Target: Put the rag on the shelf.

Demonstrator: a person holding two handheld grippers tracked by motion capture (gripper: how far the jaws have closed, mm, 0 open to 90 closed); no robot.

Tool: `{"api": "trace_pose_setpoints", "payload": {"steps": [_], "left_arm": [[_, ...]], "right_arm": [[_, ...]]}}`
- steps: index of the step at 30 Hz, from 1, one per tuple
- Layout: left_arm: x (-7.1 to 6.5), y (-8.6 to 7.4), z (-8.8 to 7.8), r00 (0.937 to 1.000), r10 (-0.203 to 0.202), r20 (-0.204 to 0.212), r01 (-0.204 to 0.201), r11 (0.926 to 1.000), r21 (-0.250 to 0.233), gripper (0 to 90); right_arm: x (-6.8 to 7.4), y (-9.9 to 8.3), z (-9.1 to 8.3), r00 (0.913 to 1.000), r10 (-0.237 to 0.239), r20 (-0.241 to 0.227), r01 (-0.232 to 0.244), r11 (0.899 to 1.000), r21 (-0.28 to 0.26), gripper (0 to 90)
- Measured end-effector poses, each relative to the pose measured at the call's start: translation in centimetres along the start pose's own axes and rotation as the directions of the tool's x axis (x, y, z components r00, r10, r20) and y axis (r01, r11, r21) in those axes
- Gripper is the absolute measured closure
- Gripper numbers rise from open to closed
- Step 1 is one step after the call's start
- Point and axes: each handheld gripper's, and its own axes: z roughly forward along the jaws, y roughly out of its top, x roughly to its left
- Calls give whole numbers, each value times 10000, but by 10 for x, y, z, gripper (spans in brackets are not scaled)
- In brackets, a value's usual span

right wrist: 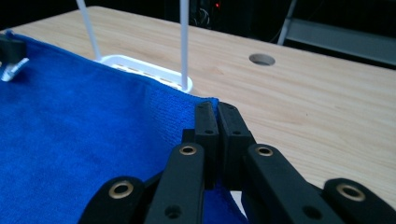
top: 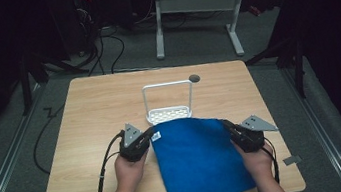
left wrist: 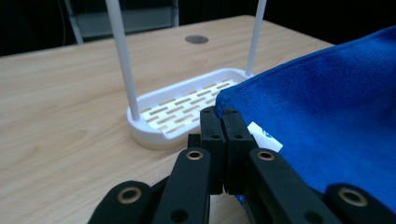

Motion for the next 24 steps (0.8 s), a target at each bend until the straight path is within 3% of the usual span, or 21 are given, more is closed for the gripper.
{"api": "trace_pose_setpoints", "payload": {"steps": [3, 5, 7, 10, 18, 24], "left_arm": [[4, -2, -15, 9999, -67, -76, 64, 9992, -403, 893], [8, -1, -18, 9998, -49, -203, 40, 9992, -396, 893], [19, 0, -29, 9979, -495, -426, 463, 9962, -741, 893], [24, 2, -36, 9965, -694, -473, 645, 9930, -988, 893], [23, 26, -61, 9964, -297, -797, 145, 9827, -1846, 893], [21, 38, -69, 9965, -296, -784, 115, 9750, -2220, 893]], "right_arm": [[8, 5, -5, 9999, -89, -92, 86, 9995, -303, 882], [11, 6, -6, 9999, -75, -136, 70, 9993, -379, 882], [20, 12, -9, 9992, -328, -217, 314, 9975, -631, 882], [25, 16, -11, 9989, -374, -284, 349, 9958, -844, 882], [33, 35, -24, 9991, -346, -244, 296, 9833, -1797, 882], [33, 47, -33, 9994, -346, -54, 325, 9724, -2308, 882]]}}
